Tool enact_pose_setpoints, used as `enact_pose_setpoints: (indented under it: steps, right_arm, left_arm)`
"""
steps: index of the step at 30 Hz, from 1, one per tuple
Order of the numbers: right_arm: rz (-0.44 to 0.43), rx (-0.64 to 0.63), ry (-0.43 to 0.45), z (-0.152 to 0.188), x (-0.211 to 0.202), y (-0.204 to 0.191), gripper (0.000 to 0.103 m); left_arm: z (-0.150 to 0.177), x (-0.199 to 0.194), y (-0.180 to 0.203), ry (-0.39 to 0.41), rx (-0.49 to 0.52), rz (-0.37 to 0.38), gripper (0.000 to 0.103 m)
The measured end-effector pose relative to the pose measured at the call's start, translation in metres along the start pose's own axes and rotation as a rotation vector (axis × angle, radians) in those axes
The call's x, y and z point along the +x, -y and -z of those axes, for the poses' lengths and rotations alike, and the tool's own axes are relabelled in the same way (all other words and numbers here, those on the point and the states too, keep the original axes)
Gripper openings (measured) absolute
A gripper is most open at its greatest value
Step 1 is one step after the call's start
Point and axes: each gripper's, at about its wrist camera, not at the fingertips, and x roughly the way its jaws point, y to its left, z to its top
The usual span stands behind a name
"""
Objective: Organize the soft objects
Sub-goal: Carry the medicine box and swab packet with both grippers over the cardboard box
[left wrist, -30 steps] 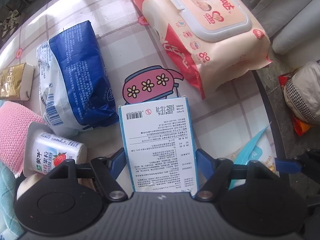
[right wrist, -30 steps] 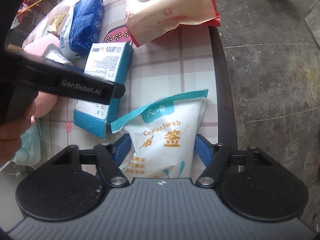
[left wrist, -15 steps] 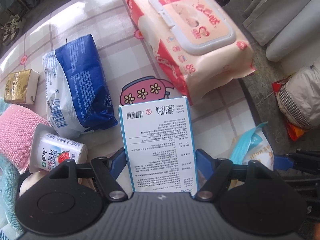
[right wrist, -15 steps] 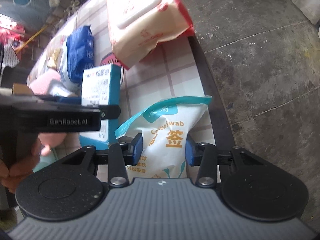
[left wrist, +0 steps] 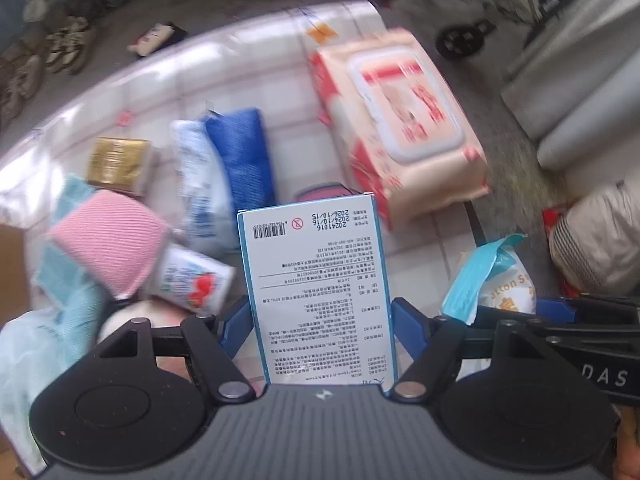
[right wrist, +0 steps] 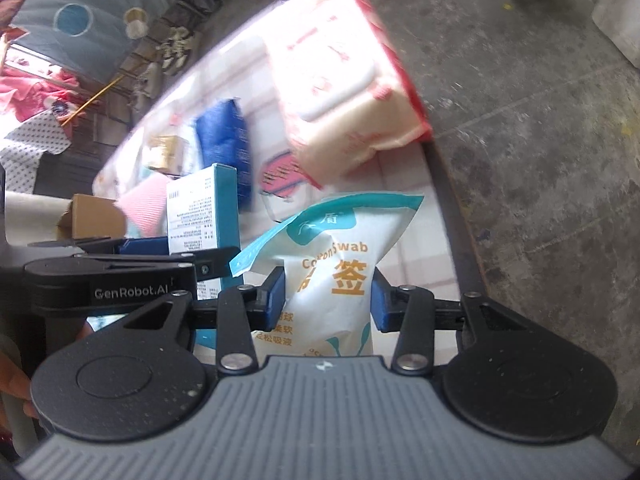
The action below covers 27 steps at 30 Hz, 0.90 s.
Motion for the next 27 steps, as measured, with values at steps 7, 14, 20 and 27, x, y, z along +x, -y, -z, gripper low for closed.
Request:
enact_pose_setpoints:
  steps: [7,14,20,27]
  right_arm:
    - [-0.052,-0.075,0.026,-0.019,-0.003,-0.059,0.041]
    - [-0.129,-0.134,0.049,-0.029,0.003,-0.159,0.041]
    - [-0.245,-0.189,0.053,-0.025,0.026,-0.284,0.041]
    - [-0.344,-0.189,0.029,-0.01,0.085,-0.426,0.041]
  left_arm:
    - [-0.011,-0.041,-0.051,0.07,-0.106,-0.037,0.075]
    - [-0.005,-0.103,-0.15,0.129,-0.199,-0.086,0.075]
    - [0.012,-0.165,-0.267,0.182,-0.263,-0.157,0.075]
    - [0.045,-0.173,-0.395,0.206,-0.267,-0.226,0.075]
